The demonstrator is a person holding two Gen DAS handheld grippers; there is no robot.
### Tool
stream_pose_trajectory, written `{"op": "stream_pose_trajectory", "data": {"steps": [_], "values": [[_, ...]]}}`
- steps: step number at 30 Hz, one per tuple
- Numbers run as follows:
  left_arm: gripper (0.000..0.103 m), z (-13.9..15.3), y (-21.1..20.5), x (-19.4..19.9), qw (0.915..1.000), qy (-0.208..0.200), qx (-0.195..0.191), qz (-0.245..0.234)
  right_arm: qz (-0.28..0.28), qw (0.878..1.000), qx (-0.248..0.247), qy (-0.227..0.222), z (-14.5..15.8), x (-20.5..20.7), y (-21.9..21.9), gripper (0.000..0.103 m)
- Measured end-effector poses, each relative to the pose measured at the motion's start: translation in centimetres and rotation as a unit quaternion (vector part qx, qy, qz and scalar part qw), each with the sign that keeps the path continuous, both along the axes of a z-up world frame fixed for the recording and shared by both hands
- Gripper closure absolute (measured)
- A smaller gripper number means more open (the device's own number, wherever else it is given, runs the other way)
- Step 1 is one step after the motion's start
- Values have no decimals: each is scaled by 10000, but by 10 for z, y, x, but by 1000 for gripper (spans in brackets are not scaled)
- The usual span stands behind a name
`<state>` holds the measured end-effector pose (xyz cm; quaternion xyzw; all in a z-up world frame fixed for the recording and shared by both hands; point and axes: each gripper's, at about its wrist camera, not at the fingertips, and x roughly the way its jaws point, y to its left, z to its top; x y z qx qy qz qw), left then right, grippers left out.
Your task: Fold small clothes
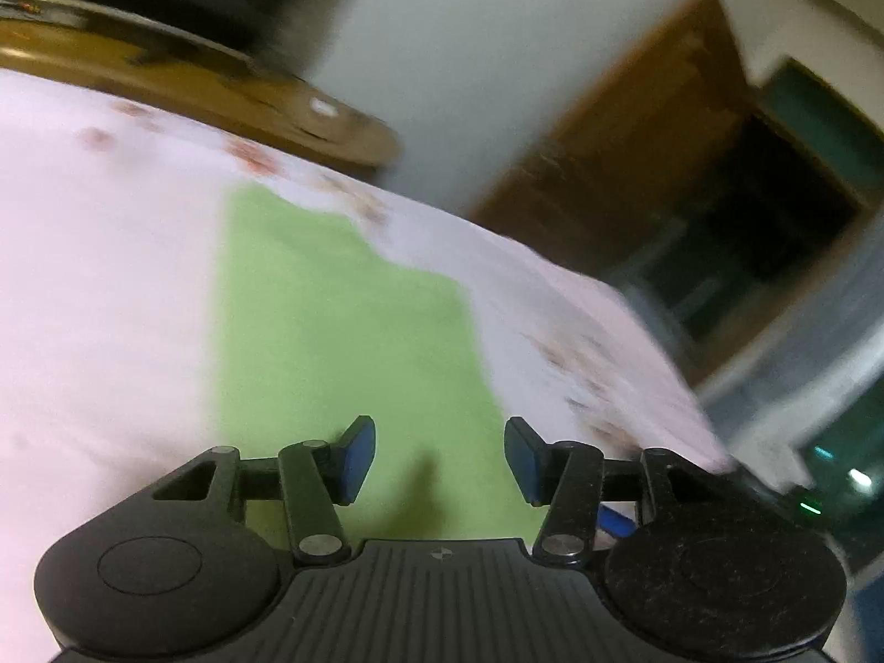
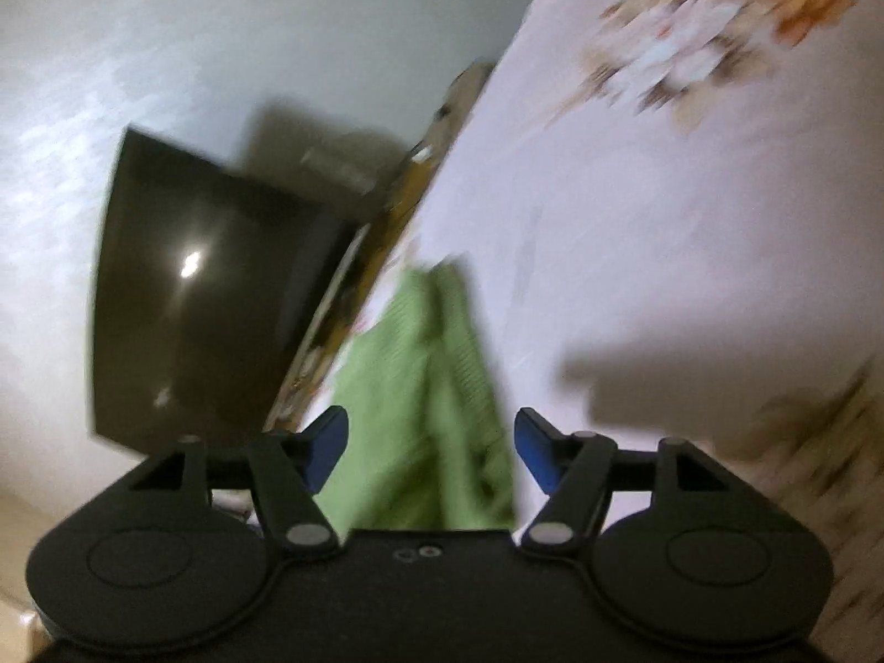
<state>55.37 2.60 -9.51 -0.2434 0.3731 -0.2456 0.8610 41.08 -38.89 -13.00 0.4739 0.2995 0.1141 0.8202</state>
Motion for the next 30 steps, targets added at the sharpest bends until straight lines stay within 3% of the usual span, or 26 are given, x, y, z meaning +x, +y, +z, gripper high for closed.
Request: {"op": "stream_pose_trajectory", "data": {"steps": [3,5,9,10,11,12,18,22,24,25,26,27,29,30], "values": [[52,-9,16,12,9978,85,442,482,515,9985,-13,209,1,11,34,37],[52,-14,22,12,9949,241,734,650,518,9960,-486,543,1,19,52,42],[52,-35,18,14,9916,473,951,741,573,9932,-709,721,-1,35,66,53],[52,-41,13,17,9908,530,1013,731,595,9910,-909,784,0,42,71,65],[52,-43,14,11,9897,544,1103,729,623,9879,-1177,797,3,46,79,90],[52,-42,12,9,9897,476,1141,724,660,9841,-1432,816,5,53,84,92],[52,-47,10,-10,9907,390,1182,544,586,9804,-1879,86,39,21,74,93],[52,-34,11,-9,9898,280,1348,373,474,9795,-1800,766,-1,34,59,92],[52,-20,24,-9,9914,-16,1195,536,509,9848,-1536,633,-2,32,55,82],[52,-16,31,-2,9924,-44,1064,611,469,9848,-1609,458,5,30,54,70],[52,-14,34,6,9932,-22,976,627,352,9836,-1746,292,13,27,53,51],[52,-12,34,17,9937,-22,935,620,258,9819,-1872,149,19,29,50,49],[52,-11,26,34,9938,-69,981,512,269,9812,-1912,90,24,48,42,60],[52,-14,20,44,9939,-18,1019,430,354,9811,-1900,87,26,63,41,61]]}}
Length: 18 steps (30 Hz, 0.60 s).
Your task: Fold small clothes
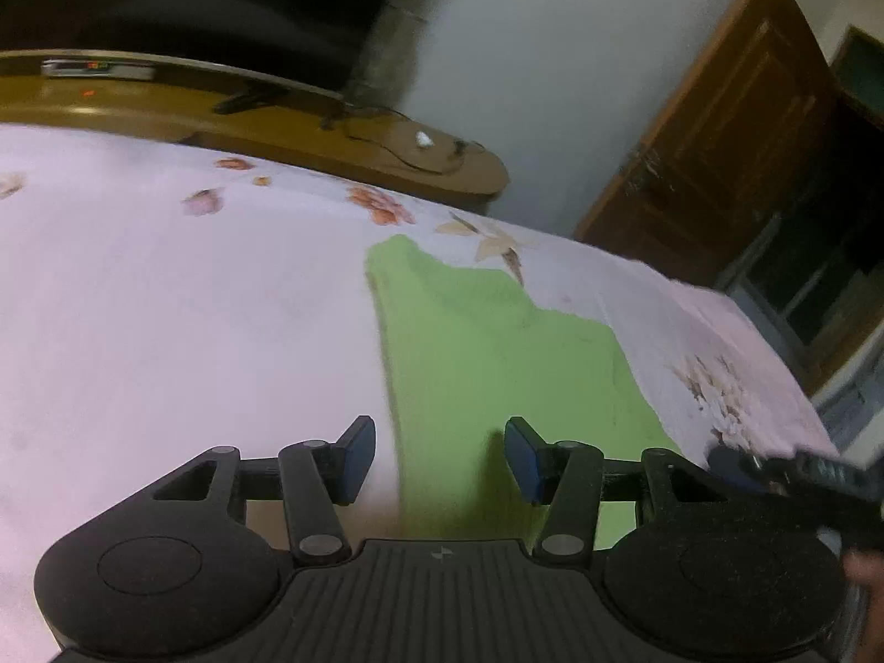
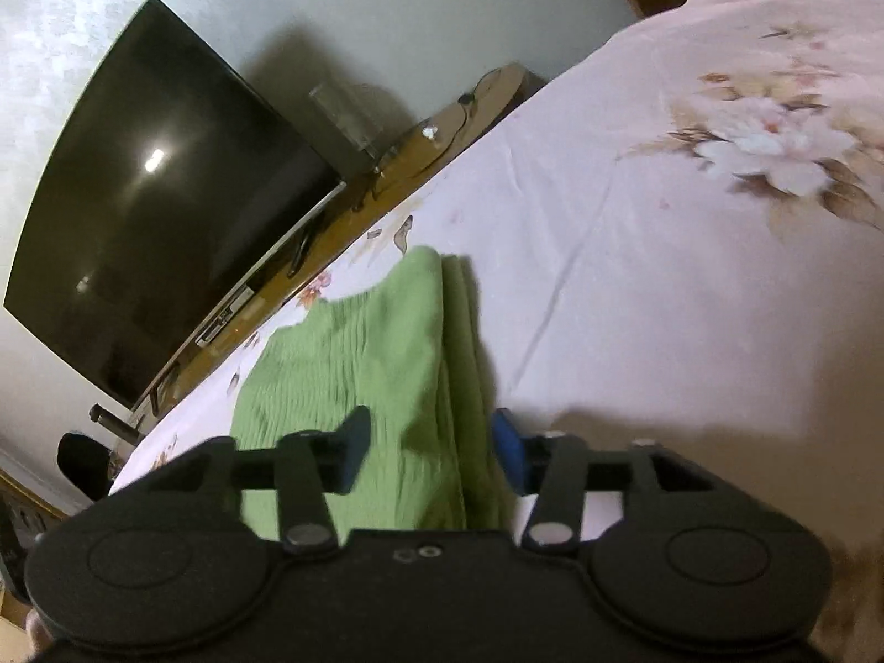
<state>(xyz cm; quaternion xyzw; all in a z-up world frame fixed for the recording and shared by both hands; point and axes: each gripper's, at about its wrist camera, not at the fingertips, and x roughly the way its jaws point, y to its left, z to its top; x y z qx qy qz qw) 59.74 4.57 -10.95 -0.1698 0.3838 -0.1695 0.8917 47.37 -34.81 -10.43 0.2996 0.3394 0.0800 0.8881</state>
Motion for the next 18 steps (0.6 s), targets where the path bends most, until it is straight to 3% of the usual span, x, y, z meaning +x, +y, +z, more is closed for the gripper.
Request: {"op": "stream_pose_trajectory", "data": {"steps": [3,4,5,7,10,13,16,18], "values": [[52,-24,-12,19,9991,417,74,-90,199,9994,-279,44,-5,42,5,67],[48,-33,-13,20,9988,477,68,-54,319,9990,-288,106,-10,54,7,87],[47,-36,-9,20,9990,445,-53,-12,511,9980,-357,131,-17,61,9,97],[46,-35,-4,17,9989,455,-122,28,729,9928,-900,301,-27,69,16,100],[46,-13,-5,18,9998,154,-9,126,644,9918,-1093,165,-14,65,9,90],[46,9,-18,33,9990,-192,-349,-209,730,9914,-1039,-316,7,66,3,80],[46,16,-42,54,9987,-360,210,-297,924,9839,-1504,-276,13,88,15,70],[46,13,-41,69,9990,-333,205,-200,899,9871,-1315,-146,8,109,11,70]]}}
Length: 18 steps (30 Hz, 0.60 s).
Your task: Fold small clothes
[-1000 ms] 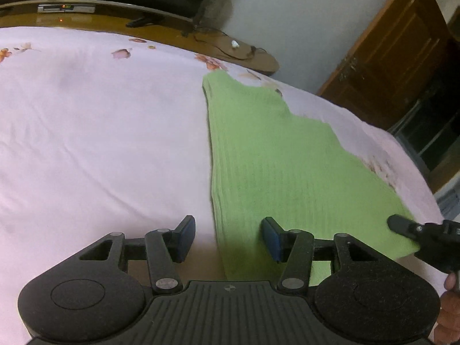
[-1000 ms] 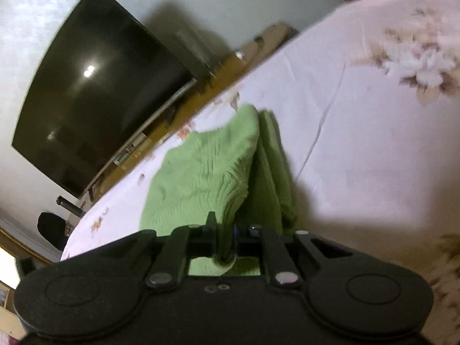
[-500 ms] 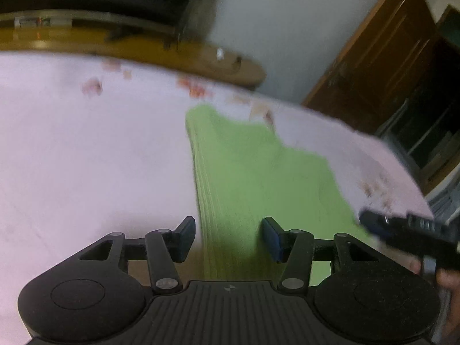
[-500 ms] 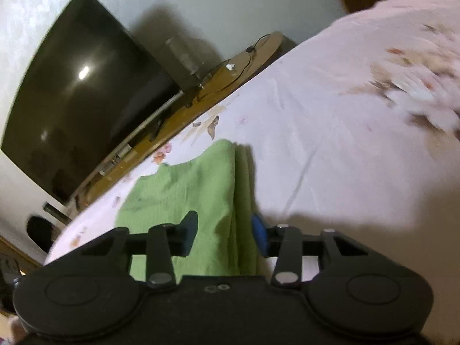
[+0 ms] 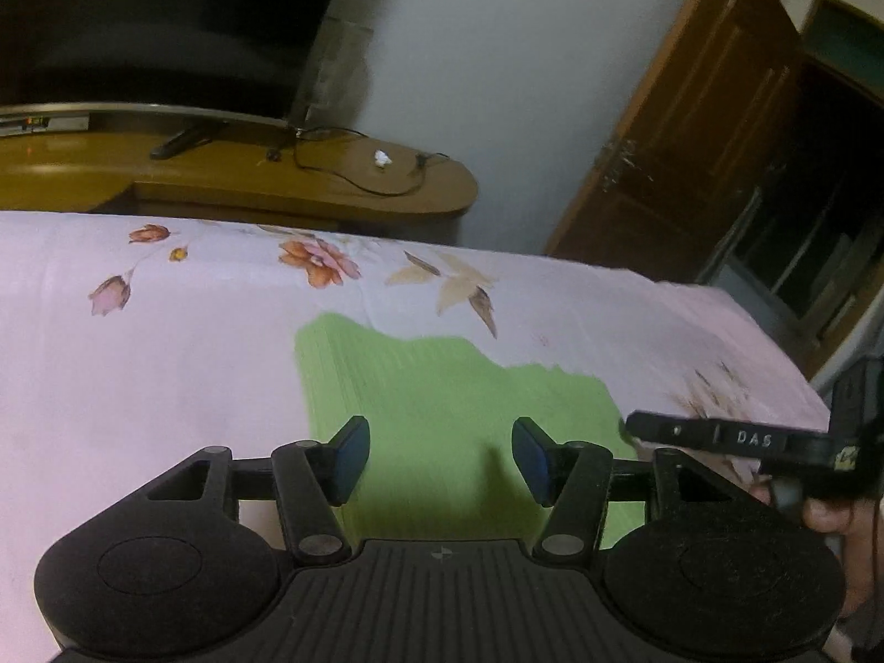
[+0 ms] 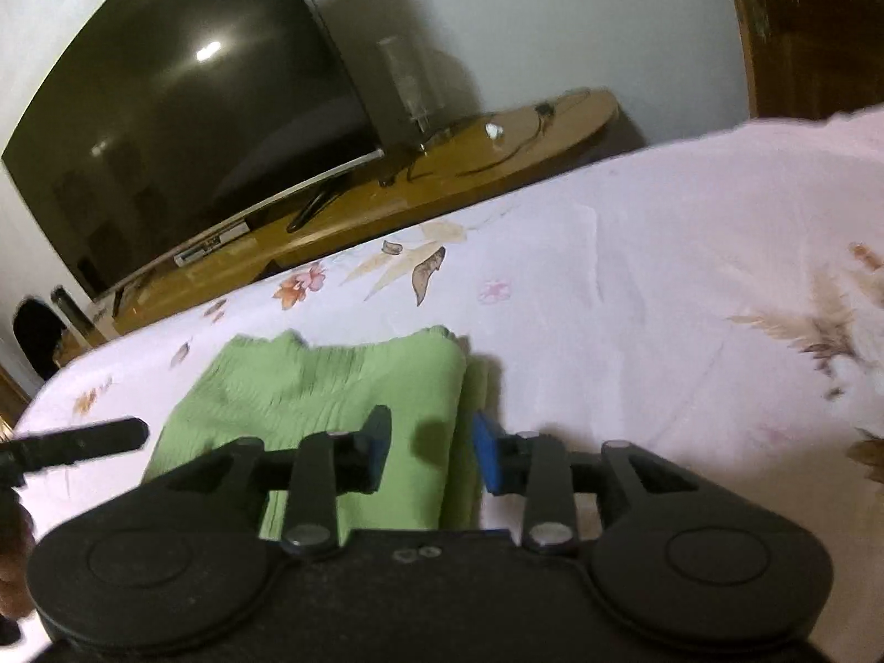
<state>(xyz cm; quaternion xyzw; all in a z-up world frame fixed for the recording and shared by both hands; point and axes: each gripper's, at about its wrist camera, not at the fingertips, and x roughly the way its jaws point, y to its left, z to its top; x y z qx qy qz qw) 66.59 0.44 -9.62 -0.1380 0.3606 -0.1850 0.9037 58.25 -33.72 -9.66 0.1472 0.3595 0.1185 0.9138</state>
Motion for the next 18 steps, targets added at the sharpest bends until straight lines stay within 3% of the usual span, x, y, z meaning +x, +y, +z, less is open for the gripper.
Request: {"op": "stream_pose_trajectory", "data": {"steps": [3,6,7,8,9,10,13,16,18], "values": [[46,-11,6,21,9997,162,54,166,-71,9997,109,183,-14,24,-6,67],[46,-32,15,43,9981,497,-184,302,119,9987,345,352,-21,33,-8,66],[47,-43,18,47,9967,637,-360,343,142,9987,373,320,-21,33,-8,71],[52,-51,19,49,9954,728,-485,401,174,9988,369,273,-20,33,-7,87],[55,-58,20,47,9944,757,-523,512,255,9989,354,171,-18,32,-6,91],[56,-63,21,42,9944,627,-574,635,307,9992,257,27,-15,31,-5,95],[56,-69,26,32,9909,445,-705,1061,232,9983,149,-510,-6,23,-7,95],[56,-58,27,30,9902,326,-502,1263,275,9990,-361,41,-25,31,-7,91],[56,-38,22,27,9938,-46,-241,1080,308,9987,-365,-170,-15,24,-11,81]]}}
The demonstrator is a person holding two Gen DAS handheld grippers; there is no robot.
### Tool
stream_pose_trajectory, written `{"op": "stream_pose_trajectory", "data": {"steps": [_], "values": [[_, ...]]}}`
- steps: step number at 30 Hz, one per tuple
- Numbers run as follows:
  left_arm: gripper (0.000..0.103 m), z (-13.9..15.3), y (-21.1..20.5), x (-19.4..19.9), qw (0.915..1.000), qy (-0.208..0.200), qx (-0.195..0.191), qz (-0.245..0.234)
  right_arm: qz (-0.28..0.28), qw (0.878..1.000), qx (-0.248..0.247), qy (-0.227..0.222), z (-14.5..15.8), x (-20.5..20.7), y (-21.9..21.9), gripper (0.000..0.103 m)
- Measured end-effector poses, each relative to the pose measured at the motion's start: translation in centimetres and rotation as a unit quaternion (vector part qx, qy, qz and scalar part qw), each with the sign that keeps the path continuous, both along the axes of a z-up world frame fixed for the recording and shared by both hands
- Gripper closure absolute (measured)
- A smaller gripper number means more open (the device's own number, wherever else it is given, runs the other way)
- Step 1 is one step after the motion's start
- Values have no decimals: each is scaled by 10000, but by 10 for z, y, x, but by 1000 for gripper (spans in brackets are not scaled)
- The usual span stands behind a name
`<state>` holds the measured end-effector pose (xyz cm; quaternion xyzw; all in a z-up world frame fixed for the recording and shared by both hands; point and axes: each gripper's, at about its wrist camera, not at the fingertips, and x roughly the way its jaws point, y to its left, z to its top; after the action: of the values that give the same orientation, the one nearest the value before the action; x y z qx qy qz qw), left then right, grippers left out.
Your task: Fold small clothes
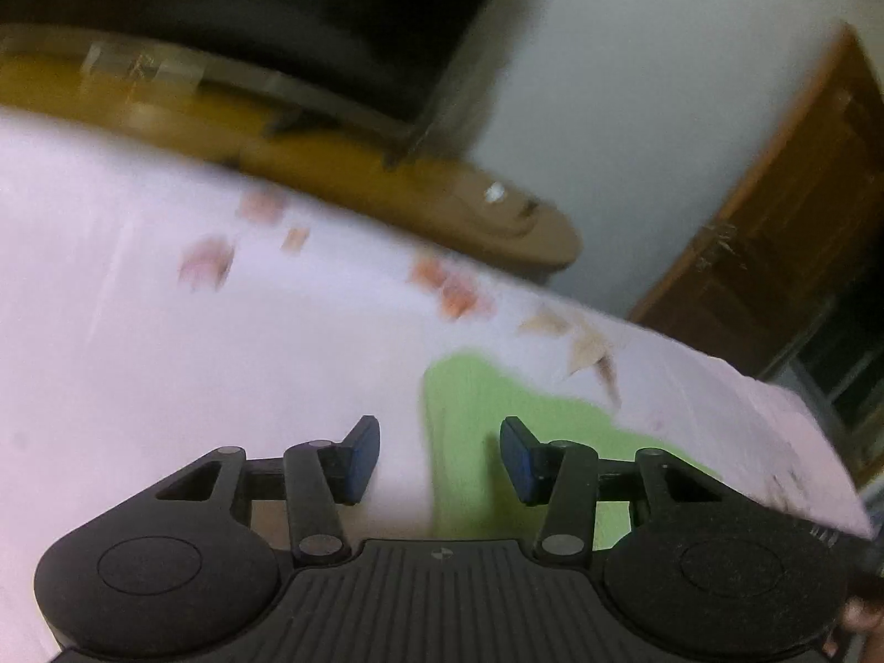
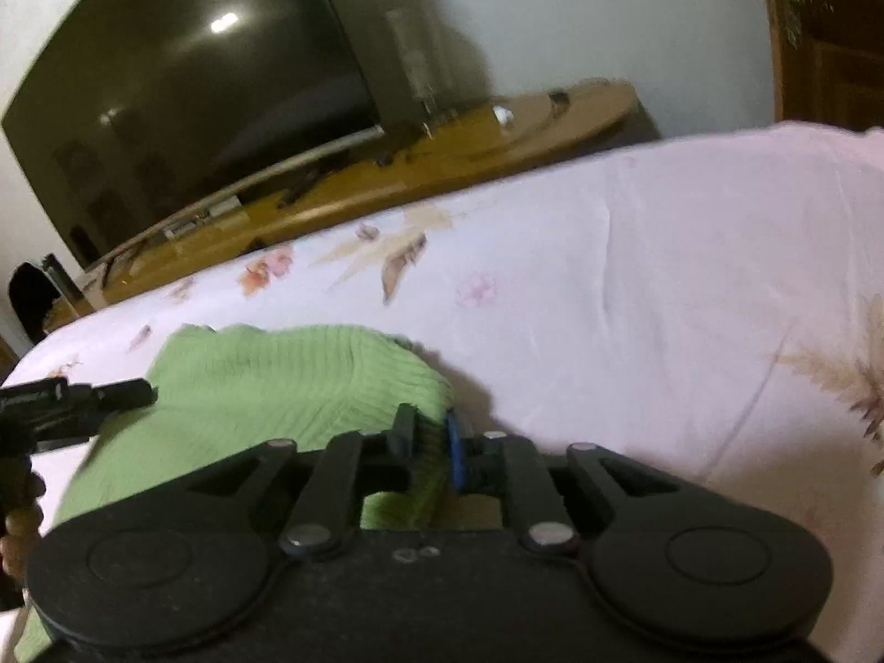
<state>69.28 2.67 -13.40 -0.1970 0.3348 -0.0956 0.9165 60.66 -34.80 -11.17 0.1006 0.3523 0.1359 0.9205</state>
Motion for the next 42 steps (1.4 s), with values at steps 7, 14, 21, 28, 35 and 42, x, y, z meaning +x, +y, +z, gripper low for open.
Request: {"op": "stream_pose_trajectory", "data": {"steps": [7,14,21,28,35,42], "values": [[31,4,-75,26,9880,220,877,-1255,381,9989,7,-284,17,13,23,79],[31,20,-52,-16,9918,133,929,-873,208,9993,-182,-237,17,-4,24,75],[31,17,-44,-86,9883,328,1078,-1028,899,9954,82,-335,30,-71,34,74],[15,24,-35,-103,9879,583,1298,-625,697,9968,-394,-28,20,-77,46,72],[15,30,-30,-136,9859,619,1347,-770,723,9964,-200,-403,44,-125,35,69],[15,13,-37,-153,9794,822,1622,-879,561,9968,-519,231,11,-115,45,65]]}}
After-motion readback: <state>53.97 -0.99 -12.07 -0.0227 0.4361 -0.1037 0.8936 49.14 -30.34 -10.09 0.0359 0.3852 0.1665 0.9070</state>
